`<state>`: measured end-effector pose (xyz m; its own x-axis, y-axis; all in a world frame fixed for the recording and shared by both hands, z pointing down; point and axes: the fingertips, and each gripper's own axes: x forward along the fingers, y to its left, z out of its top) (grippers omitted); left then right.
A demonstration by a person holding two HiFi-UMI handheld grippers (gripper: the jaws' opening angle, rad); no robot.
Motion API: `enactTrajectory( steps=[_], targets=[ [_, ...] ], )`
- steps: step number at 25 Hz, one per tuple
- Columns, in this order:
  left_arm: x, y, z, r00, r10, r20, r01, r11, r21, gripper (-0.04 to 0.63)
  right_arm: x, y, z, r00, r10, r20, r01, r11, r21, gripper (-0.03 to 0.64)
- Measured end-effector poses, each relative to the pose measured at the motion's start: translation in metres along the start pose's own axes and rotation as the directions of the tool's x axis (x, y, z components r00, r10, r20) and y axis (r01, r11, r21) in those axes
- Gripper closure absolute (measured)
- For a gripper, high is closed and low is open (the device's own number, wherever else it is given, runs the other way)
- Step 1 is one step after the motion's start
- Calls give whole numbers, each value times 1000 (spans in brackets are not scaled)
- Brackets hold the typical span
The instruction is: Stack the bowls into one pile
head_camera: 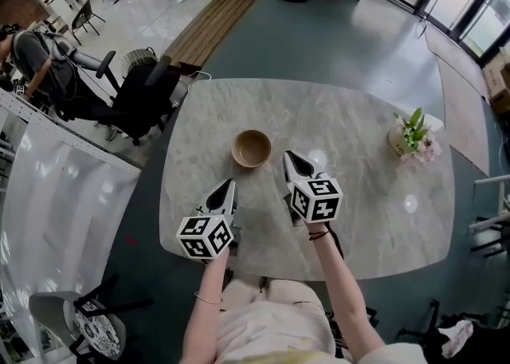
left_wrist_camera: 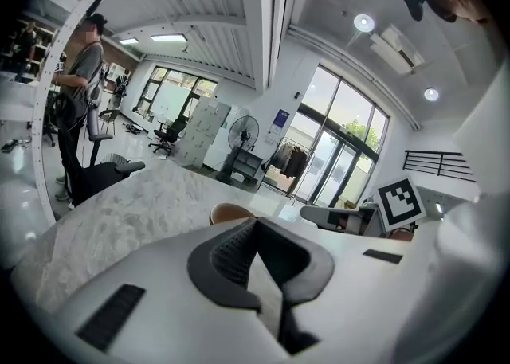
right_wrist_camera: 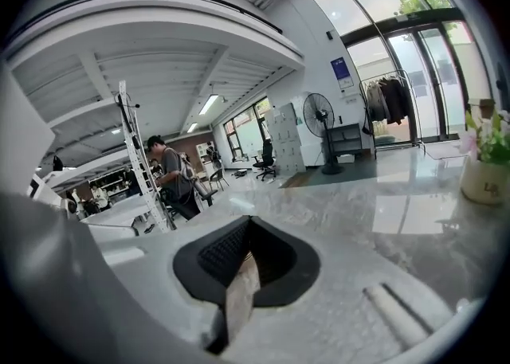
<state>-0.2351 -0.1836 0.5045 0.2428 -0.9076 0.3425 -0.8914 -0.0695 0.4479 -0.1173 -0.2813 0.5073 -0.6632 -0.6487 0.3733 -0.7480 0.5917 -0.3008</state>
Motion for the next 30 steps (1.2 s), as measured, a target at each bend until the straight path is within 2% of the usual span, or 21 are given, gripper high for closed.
enactTrajectory(
  steps=[9,14,22,30],
  targets=[
    [-31,-34,26,995,-24,96,18,998,61,595,-72,1,29,986,58,155,-68,996,55,611],
    [-45,-54,42,987,-62,145,43,991,130,595,-106,-2,45,970,66,233,-83,994,64,611],
    [-70,-75,59,978,-68,198,21,972,235,595,-148,-4,63,952,96,291,-107,994,22,611],
    [-90,-81,71,967,-54,249,-15,963,268,595,-173,-1,77,932,118,343,-122,992,-9,611]
  ],
)
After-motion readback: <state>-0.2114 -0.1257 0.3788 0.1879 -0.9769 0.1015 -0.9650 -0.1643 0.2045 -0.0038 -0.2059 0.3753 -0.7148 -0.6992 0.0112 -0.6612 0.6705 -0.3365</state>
